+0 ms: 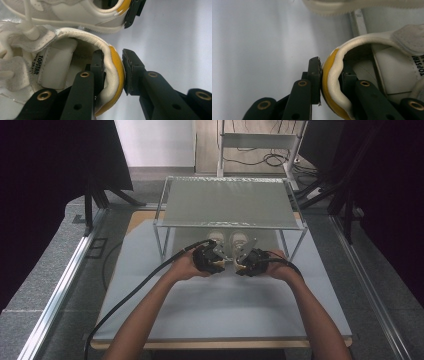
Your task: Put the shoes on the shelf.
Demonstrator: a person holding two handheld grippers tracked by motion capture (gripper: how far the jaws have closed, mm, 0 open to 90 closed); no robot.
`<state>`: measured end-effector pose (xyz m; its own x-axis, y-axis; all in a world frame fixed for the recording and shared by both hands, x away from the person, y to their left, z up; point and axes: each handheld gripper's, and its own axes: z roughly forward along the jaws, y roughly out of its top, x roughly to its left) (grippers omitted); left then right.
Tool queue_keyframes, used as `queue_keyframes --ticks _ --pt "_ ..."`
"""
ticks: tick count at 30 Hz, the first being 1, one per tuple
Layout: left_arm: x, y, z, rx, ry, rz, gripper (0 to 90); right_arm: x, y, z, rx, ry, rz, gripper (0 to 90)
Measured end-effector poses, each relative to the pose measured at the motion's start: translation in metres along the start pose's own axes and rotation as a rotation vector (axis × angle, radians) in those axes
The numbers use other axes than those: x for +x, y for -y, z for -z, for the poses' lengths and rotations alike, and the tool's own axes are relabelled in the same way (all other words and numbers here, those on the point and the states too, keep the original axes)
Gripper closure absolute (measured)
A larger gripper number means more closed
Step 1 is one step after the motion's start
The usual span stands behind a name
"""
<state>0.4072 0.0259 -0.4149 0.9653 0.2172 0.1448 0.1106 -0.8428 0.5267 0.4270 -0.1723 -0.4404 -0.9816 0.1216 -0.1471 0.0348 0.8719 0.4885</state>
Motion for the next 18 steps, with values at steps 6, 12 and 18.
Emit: queue_keyframes --ticks 6,12,18 --pt "0.001 -0.010 -0.007 0.013 0.006 -0.027 71.8 -0.003 -0.002 0.001 -0.008 0.013 0.003 75.7" --pt "0.009 -0.011 -0.015 -0.001 0.006 -0.004 71.8 -0.012 -0.002 0.002 -0.005 0.033 -0.007 75.5" --pt "0.014 -0.006 -0.029 -0.003 0.019 0.031 71.2 -0.016 -0.002 -0.006 0.021 0.037 -0.007 73.0"
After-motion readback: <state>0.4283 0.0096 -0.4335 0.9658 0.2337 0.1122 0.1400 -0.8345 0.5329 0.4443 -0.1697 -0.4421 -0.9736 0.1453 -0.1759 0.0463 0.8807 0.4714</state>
